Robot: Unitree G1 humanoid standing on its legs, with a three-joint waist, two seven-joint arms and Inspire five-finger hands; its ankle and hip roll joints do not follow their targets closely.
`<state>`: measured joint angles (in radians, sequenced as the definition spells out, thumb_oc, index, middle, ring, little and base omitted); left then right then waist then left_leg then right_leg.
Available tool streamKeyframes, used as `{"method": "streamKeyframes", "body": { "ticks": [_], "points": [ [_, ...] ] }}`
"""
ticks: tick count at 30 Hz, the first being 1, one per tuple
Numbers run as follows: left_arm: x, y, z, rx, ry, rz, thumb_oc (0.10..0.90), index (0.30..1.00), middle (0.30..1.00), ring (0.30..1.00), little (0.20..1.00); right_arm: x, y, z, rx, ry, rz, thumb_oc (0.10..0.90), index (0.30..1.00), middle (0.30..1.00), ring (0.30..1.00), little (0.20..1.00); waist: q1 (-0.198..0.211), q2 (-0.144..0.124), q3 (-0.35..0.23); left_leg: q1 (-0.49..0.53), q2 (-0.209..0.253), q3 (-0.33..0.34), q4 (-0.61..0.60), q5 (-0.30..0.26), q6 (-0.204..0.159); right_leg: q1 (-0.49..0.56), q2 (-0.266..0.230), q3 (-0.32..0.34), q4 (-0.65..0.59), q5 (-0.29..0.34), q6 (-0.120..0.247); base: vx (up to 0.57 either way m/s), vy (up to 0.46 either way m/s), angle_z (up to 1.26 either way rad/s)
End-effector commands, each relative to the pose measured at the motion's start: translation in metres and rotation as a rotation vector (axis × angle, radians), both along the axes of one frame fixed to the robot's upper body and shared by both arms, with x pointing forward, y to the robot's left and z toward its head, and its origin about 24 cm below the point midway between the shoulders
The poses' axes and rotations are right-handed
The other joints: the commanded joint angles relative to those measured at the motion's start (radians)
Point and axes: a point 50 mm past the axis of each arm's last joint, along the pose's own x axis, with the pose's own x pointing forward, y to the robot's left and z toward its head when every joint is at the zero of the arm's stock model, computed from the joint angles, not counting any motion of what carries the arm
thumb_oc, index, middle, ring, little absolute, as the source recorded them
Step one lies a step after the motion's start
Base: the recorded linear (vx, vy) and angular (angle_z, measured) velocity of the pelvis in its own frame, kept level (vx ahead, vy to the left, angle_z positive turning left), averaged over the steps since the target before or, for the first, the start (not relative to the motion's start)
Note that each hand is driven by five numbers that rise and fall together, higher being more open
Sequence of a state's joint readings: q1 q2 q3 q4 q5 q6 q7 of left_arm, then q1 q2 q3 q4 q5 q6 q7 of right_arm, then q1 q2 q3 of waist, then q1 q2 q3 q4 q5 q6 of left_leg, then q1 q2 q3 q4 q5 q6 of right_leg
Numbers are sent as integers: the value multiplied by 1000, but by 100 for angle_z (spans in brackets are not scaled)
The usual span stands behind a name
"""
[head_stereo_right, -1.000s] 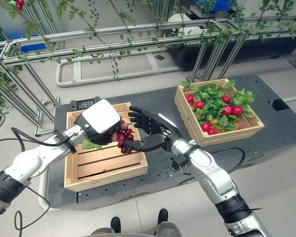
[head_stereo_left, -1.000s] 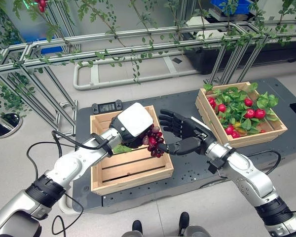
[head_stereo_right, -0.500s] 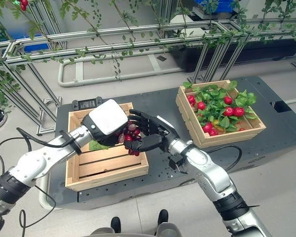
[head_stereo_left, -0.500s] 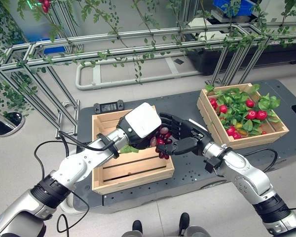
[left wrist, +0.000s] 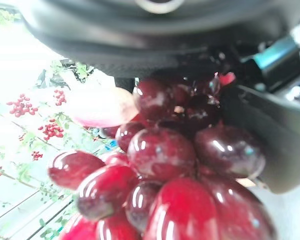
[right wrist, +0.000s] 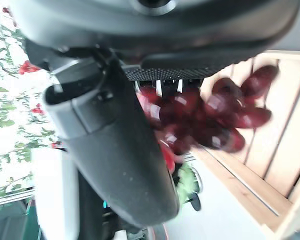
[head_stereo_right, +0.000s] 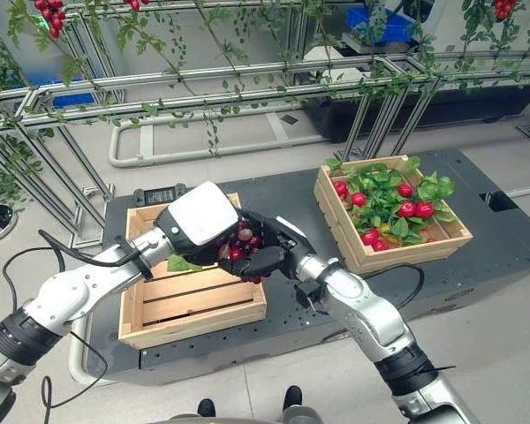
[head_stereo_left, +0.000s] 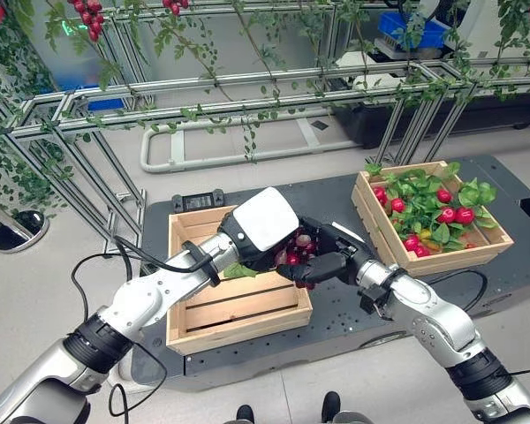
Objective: Pick up the fruits from the basket on one side to the basket on the other side
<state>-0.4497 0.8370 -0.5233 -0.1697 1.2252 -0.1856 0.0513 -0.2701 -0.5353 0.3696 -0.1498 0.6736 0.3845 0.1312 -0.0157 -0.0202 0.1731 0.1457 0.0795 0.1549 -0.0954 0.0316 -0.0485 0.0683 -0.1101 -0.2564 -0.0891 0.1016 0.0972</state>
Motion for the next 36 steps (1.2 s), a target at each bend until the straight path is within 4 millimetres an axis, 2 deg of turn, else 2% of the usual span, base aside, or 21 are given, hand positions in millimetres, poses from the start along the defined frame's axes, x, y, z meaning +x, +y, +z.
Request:
{"method": "streamKeyframes", "body": {
  "ticks": [1,4,6,7,21,22,23,24,25,32,33,36],
  "points": [
    [1,-24,75,-174,-326,-146,400,300,300,300,300,14,10,24,3,-137,-20,485,427,427,427,427,0,1,-127,18,-62,34,8,-119,7,63,-35,0,2,-85,77,0,0,0],
    [-2,-27,77,-178,-332,-165,400,300,300,300,300,16,8,20,-12,-116,-31,571,556,556,556,556,0,-1,-129,19,-62,34,8,-119,6,64,-34,1,2,-85,76,0,0,0],
    [-3,-29,78,-178,-338,-173,400,300,300,300,300,16,8,18,-12,-104,-31,496,444,444,444,444,0,-2,-131,18,-62,33,8,-119,7,64,-34,2,2,-85,76,0,0,0],
    [-3,-30,79,-182,-336,-177,400,300,300,300,300,17,8,18,-19,-105,-37,400,300,300,300,300,0,-2,-131,17,-63,33,8,-119,7,63,-34,2,2,-85,76,0,0,0],
    [-7,-34,78,-201,-299,-205,400,300,300,300,300,18,11,22,43,-111,-66,400,300,300,300,300,5,-1,-139,18,-66,26,8,-118,8,66,-34,5,2,-86,75,0,0,0],
    [-5,-32,78,-215,-276,-182,530,495,495,495,495,18,10,22,60,-115,-78,400,300,300,300,300,5,0,-140,18,-65,26,8,-118,8,65,-34,5,2,-86,75,0,0,0],
    [-5,-32,78,-214,-275,-181,607,611,611,611,611,18,10,22,62,-115,-80,400,300,300,300,300,5,0,-140,18,-65,26,8,-118,8,65,-34,5,2,-86,75,0,0,0],
    [-4,-31,77,-219,-259,-162,762,844,844,844,844,18,10,22,74,-112,-87,400,300,300,300,300,5,1,-140,18,-65,25,8,-118,9,65,-34,5,2,-86,75,0,0,0],
    [-2,-25,77,-240,-231,-133,800,900,900,900,900,17,7,22,98,-116,-110,400,300,300,300,300,6,1,-141,17,-65,25,8,-119,8,64,-33,6,2,-86,75,0,0,0],
    [4,1,77,-316,-156,-1,800,900,900,900,900,13,-12,22,150,-122,-205,400,300,300,300,300,5,4,-144,11,-62,26,8,-115,8,57,-30,9,2,-84,76,-3,-9,0],
    [5,12,76,-338,-139,49,800,900,900,900,900,11,-21,21,158,-129,-242,400,300,300,300,300,6,4,-143,10,-61,26,8,-114,9,54,-28,13,2,-84,76,-14,-37,0],
    [5,30,74,-369,-88,131,800,900,900,900,900,8,-34,19,164,-139,-298,400,300,300,300,300,6,6,-139,6,-59,25,8,-111,8,48,-24,16,2,-83,75,-12,-43,-2]
  ]
}}
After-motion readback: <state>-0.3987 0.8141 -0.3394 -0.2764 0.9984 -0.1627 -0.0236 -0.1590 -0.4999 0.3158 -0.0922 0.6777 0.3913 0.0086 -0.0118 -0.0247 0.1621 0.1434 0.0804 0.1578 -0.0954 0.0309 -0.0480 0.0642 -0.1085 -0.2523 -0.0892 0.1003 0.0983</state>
